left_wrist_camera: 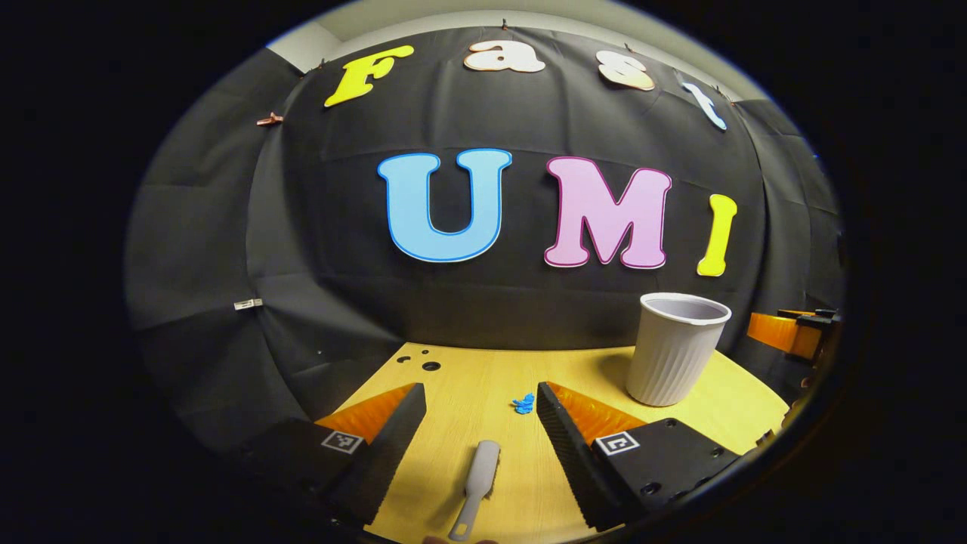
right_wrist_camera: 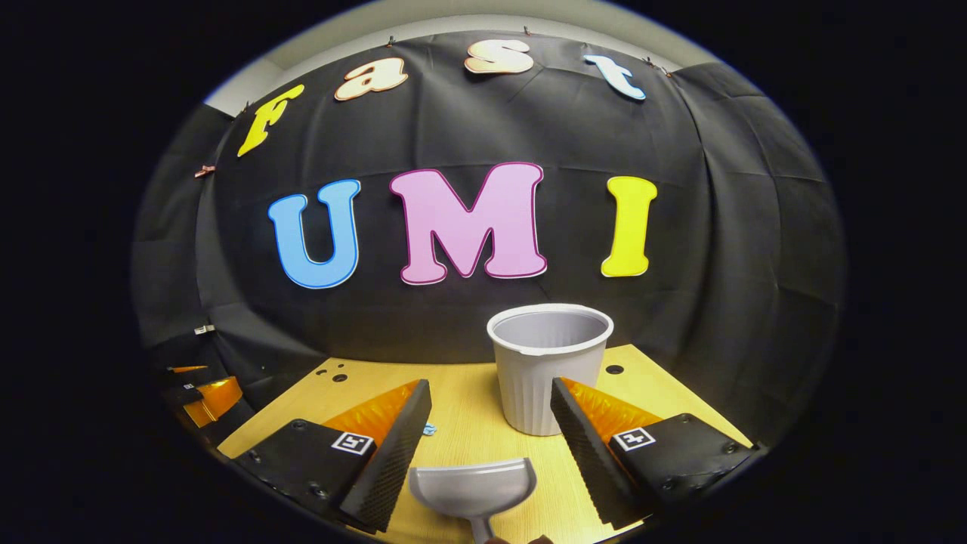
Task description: Pick up the small broom and dustpan from the desktop, sweep the trash into the dustpan with the broom, and then empty the trash into the garbage bin.
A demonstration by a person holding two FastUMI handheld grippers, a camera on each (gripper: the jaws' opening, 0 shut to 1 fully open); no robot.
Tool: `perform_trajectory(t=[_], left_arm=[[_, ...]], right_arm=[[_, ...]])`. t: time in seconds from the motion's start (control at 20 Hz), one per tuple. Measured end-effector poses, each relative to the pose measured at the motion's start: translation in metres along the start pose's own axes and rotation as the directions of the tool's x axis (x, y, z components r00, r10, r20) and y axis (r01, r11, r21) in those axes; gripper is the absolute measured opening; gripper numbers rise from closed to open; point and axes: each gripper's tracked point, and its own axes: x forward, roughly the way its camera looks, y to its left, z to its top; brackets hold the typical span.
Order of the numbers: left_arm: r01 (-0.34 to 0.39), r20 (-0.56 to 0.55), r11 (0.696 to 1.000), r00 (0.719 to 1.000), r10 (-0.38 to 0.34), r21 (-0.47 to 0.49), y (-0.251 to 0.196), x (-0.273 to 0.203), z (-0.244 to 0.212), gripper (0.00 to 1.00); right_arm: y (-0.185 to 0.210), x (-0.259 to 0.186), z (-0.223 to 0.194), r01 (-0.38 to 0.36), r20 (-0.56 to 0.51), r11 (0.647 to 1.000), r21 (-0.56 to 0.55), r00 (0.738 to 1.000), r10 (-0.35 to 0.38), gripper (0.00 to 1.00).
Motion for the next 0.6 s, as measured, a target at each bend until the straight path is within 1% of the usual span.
perform_trajectory(t=[0.05, 0.1, 0.15, 0.35, 0.6], left_arm=[[0.000, -0.008, 1.000, 1.000, 0.000, 0.000, 0.001, 0.002, -0.003, 0.95], [-0.001, -0.014, 1.000, 1.000, 0.001, -0.001, 0.001, 0.004, -0.005, 0.92], [-0.003, -0.020, 1.000, 1.000, 0.003, -0.001, 0.002, 0.006, -0.007, 0.95], [-0.005, -0.029, 1.000, 1.000, 0.005, -0.008, 0.003, 0.009, -0.011, 0.96], [-0.011, -0.042, 1.000, 0.999, 0.011, -0.014, 0.007, 0.021, -0.015, 0.96]], right_arm=[[0.001, 0.001, -0.002, -0.003, -0.004, 1.000, 0.001, 1.000, 0.003, 0.99], [0.003, 0.002, -0.003, -0.007, -0.009, 1.000, 0.000, 1.000, 0.007, 0.99], [0.004, 0.004, -0.005, -0.010, -0.013, 1.000, -0.002, 1.000, 0.010, 0.99], [0.009, 0.012, -0.010, -0.017, -0.036, 1.000, -0.016, 0.999, 0.017, 0.99], [0.016, 0.020, -0.011, -0.020, -0.035, 0.999, -0.027, 0.999, 0.019, 0.99]])
